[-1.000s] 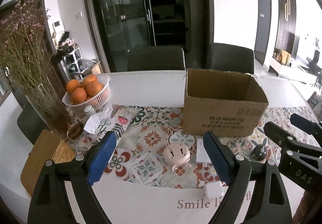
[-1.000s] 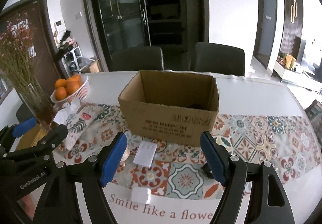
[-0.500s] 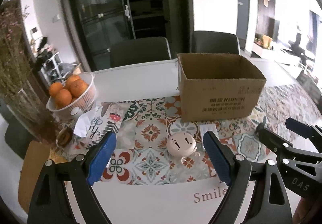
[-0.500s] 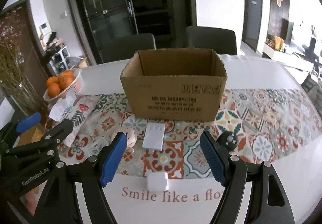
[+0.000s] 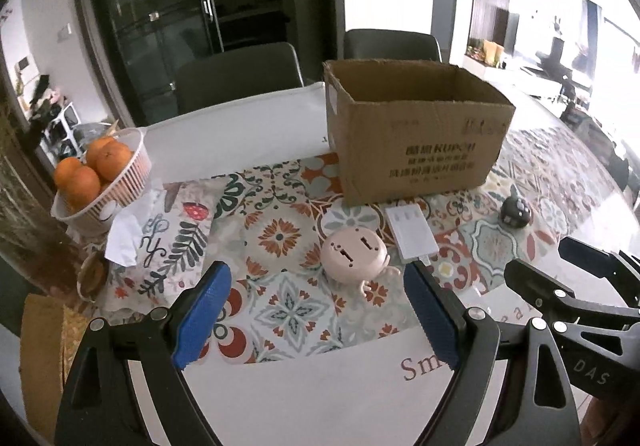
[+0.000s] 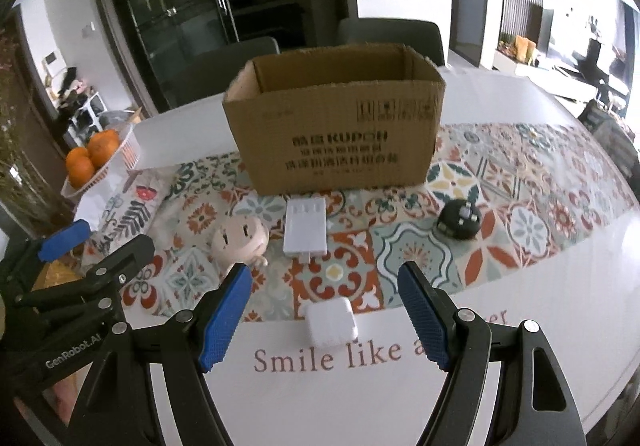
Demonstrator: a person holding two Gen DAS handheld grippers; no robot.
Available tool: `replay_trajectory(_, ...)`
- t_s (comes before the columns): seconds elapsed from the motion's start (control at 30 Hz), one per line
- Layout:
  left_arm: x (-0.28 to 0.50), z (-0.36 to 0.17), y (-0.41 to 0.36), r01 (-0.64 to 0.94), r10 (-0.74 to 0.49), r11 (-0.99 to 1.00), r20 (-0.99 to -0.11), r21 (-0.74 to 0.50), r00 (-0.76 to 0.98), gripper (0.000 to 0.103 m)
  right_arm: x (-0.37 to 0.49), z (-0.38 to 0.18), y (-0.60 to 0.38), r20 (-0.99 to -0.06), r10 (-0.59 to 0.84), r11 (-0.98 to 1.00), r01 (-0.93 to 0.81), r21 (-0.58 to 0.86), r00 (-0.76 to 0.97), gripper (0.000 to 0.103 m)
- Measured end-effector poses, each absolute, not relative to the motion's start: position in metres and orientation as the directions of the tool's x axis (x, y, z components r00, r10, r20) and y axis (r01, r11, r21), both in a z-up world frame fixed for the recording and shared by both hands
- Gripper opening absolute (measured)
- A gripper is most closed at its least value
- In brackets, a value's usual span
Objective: Organize rigid objects
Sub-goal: 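Withdraw both tools from the box back toward the remaining objects, then grasp the pink round object with the left tool while the right tool grasps the white charger cube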
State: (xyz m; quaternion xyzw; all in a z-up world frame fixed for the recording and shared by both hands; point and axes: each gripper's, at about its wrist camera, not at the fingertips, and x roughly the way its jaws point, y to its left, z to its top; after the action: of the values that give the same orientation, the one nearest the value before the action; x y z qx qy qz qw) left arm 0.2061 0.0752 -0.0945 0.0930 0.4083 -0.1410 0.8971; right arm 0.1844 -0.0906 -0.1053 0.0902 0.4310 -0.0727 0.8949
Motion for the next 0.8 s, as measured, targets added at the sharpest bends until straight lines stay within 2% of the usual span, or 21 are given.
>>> replay_trajectory(0.33,0.213,-0.115,0.074,0.382,-0.228,0.923,-0.744,0.039,0.628,0.089,0.182,-0.129,-0.085,-0.809,-0.071,0.962,0.254,0.098,0.583,0.076)
replay_trajectory(0.8,0.227,-0.156,0.059,0.418,-0.256,0.908,-0.786,0.004,0.563,0.089,0.186,-0.17,-0.094,-0.86,-0.05,0.945,0.302,0.123,0.509,0.076)
